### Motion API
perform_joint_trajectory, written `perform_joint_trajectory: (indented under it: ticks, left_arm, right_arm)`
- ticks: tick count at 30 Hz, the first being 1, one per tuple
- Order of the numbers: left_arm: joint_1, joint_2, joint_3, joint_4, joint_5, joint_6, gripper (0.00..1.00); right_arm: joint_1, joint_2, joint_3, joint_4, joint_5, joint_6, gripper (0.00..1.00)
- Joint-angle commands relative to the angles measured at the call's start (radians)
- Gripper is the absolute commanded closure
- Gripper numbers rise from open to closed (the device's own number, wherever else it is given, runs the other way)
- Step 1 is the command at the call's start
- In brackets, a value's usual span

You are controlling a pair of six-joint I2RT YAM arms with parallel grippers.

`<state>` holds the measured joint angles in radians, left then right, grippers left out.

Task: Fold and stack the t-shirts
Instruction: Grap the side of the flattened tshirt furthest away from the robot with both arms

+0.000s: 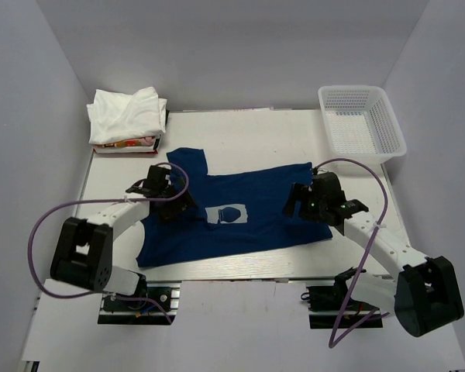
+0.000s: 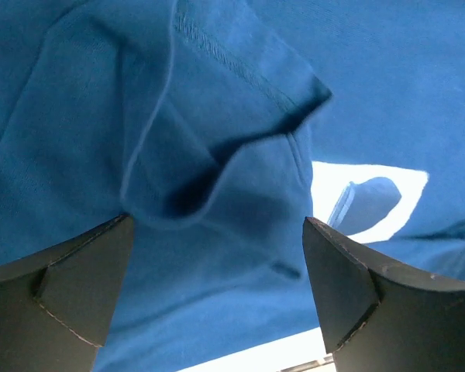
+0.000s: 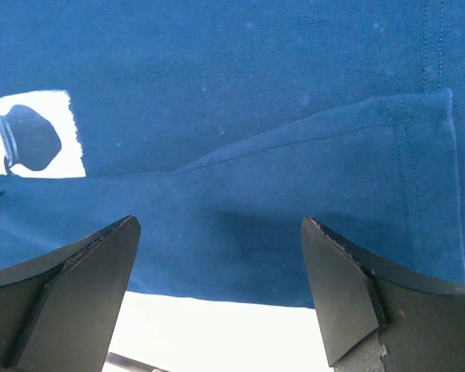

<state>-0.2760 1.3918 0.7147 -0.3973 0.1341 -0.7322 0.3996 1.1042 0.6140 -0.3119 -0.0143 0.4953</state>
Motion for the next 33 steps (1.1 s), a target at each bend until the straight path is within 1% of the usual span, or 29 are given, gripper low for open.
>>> perform_joint_trajectory:
  ticks: [1, 2, 3, 6, 11, 14, 15, 16, 18, 19, 20, 22, 23, 24, 25, 26, 27, 28, 29, 30, 31, 32, 33]
  left_arm:
    - [-0.008, 0.062, 0.08, 0.063, -0.003, 0.02, 0.0]
    - [-0.008, 0.103, 0.089, 0.075, -0.004, 0.02, 0.0]
    - [-0.008, 0.104, 0.089, 0.075, -0.004, 0.02, 0.0]
    - [-0.008, 0.154, 0.127, 0.15, 0.077, 0.033, 0.0]
    - [-0.008, 0.222, 0.216, 0.262, 0.12, 0.033, 0.0]
    - [-0.008, 0.311, 0.29, 0.319, 0.142, 0.033, 0.0]
    - [-0.008, 0.364, 0.316, 0.33, 0.157, 0.042, 0.0]
    - [-0.008, 0.392, 0.377, 0.33, 0.166, 0.042, 0.0]
    - [-0.008, 0.437, 0.481, 0.284, 0.167, 0.066, 0.0]
    - [-0.008, 0.449, 0.509, 0.27, 0.167, 0.085, 0.0]
    - [-0.008, 0.458, 0.531, 0.256, 0.156, 0.094, 0.0]
    - [-0.008, 0.458, 0.584, 0.206, 0.073, 0.131, 0.0]
    - [-0.008, 0.449, 0.607, 0.172, -0.017, 0.143, 0.0]
    - [-0.008, 0.449, 0.667, 0.137, -0.06, 0.163, 0.0]
    - [0.001, 0.458, 0.699, 0.047, -0.109, 0.163, 0.0]
    - [0.014, 0.467, 0.733, 0.004, -0.152, 0.174, 0.0]
    - [0.014, 0.498, 0.797, -0.073, -0.225, 0.188, 0.0]
    - [0.014, 0.515, 0.827, -0.106, -0.269, 0.188, 0.0]
    - [0.014, 0.532, 0.854, -0.133, -0.353, 0.188, 0.0]
    - [0.014, 0.552, 0.911, -0.159, -0.381, 0.188, 0.0]
    - [0.023, 0.6, 0.942, -0.202, -0.404, 0.188, 0.0]
    - [0.023, 0.628, 1.01, -0.224, -0.415, 0.197, 0.0]
    - [0.023, 0.657, 1.047, -0.244, -0.424, 0.197, 0.0]
  right_arm:
    - [-0.002, 0.023, 0.049, 0.022, 0.01, 0.012, 0.1]
    - [-0.004, 0.032, 0.053, 0.022, 0.048, 0.009, 0.1]
    - [-0.004, 0.032, 0.058, 0.026, 0.048, 0.009, 0.1]
    - [-0.004, 0.04, 0.059, 0.052, 0.043, 0.014, 0.1]
    - [-0.004, 0.063, 0.067, 0.074, 0.08, 0.026, 0.1]
    - [-0.005, 0.074, 0.092, 0.08, 0.12, 0.029, 0.1]
    - [-0.004, 0.078, 0.098, 0.083, 0.132, 0.032, 0.1]
    - [-0.004, 0.086, 0.124, 0.082, 0.173, 0.031, 0.1]
    - [-0.005, 0.105, 0.145, 0.073, 0.197, 0.029, 0.1]
    - [-0.007, 0.114, 0.192, 0.065, 0.22, 0.029, 0.1]
    - [-0.007, 0.144, 0.204, 0.056, 0.255, 0.029, 0.1]
    - [-0.016, 0.174, 0.257, 0.019, 0.301, 0.046, 0.1]
    - [-0.015, 0.227, 0.31, 0.016, 0.332, 0.049, 0.1]
    - [-0.018, 0.249, 0.328, 0.013, 0.341, 0.048, 0.1]
    - [-0.022, 0.288, 0.346, 0.016, 0.35, 0.049, 0.1]
    - [-0.027, 0.308, 0.398, 0.017, 0.362, 0.04, 0.1]
    - [-0.033, 0.354, 0.418, 0.007, 0.37, 0.043, 0.1]
    - [-0.036, 0.4, 0.441, -0.004, 0.378, 0.042, 0.1]
    - [-0.038, 0.423, 0.499, -0.007, 0.388, 0.029, 0.1]
    - [-0.045, 0.489, 0.521, -0.021, 0.396, 0.028, 0.1]
    - [-0.047, 0.511, 0.564, -0.039, 0.405, 0.022, 0.1]
    - [-0.047, 0.528, 0.581, -0.045, 0.424, 0.012, 0.1]
    - [-0.048, 0.575, 0.619, -0.061, 0.43, 0.008, 0.1]
